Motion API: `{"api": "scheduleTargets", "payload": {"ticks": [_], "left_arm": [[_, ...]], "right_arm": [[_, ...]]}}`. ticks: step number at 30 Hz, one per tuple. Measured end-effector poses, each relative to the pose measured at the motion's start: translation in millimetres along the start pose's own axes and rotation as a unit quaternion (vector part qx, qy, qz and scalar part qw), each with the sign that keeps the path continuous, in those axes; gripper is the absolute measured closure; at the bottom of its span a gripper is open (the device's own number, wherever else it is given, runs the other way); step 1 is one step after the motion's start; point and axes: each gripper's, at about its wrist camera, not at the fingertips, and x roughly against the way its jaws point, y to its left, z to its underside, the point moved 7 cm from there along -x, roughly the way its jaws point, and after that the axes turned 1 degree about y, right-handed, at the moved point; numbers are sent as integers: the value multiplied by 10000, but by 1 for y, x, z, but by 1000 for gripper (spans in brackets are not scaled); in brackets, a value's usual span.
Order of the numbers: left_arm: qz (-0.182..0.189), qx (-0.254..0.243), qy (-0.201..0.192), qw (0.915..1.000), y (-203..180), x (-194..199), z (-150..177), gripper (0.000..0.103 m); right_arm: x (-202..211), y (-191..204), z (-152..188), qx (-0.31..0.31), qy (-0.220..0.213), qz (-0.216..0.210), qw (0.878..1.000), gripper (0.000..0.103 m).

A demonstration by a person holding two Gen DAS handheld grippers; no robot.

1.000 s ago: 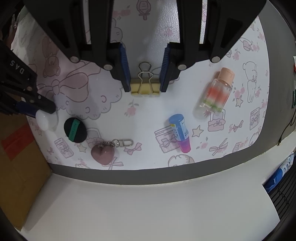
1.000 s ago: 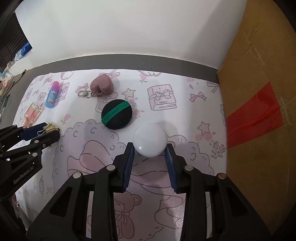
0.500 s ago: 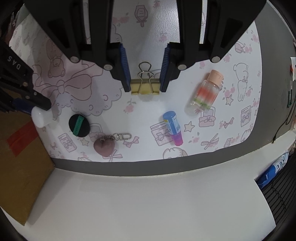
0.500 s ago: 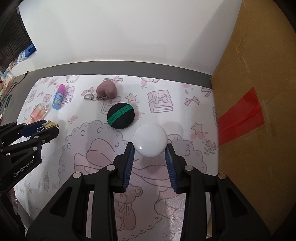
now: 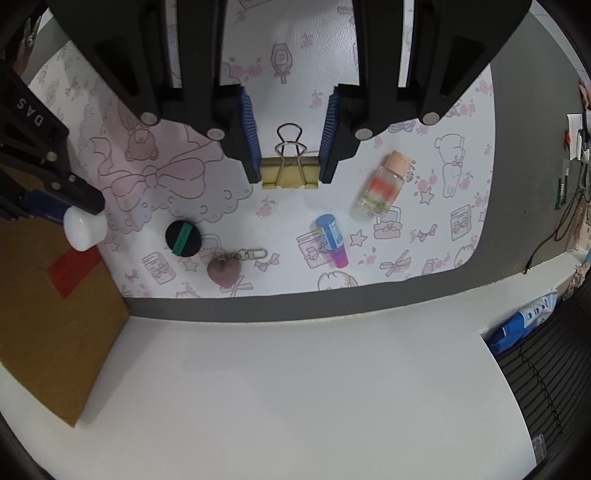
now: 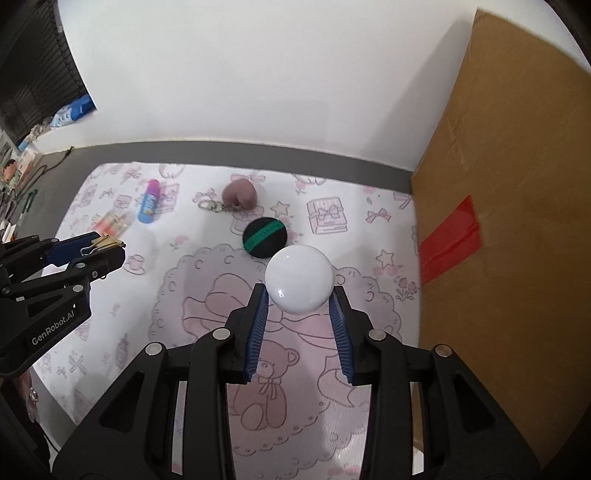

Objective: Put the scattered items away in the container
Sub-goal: 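Lift the ball with the right tool while the left tool carries the clip toward the box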

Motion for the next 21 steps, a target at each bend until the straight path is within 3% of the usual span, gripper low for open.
{"api": "scheduleTargets", "payload": {"ticks": [21], "left_arm": [[-64,-78,-944,9955,-1,159,-11,72]], "right_arm": [[158,22,-6,152,-870,94,9960,68]]}}
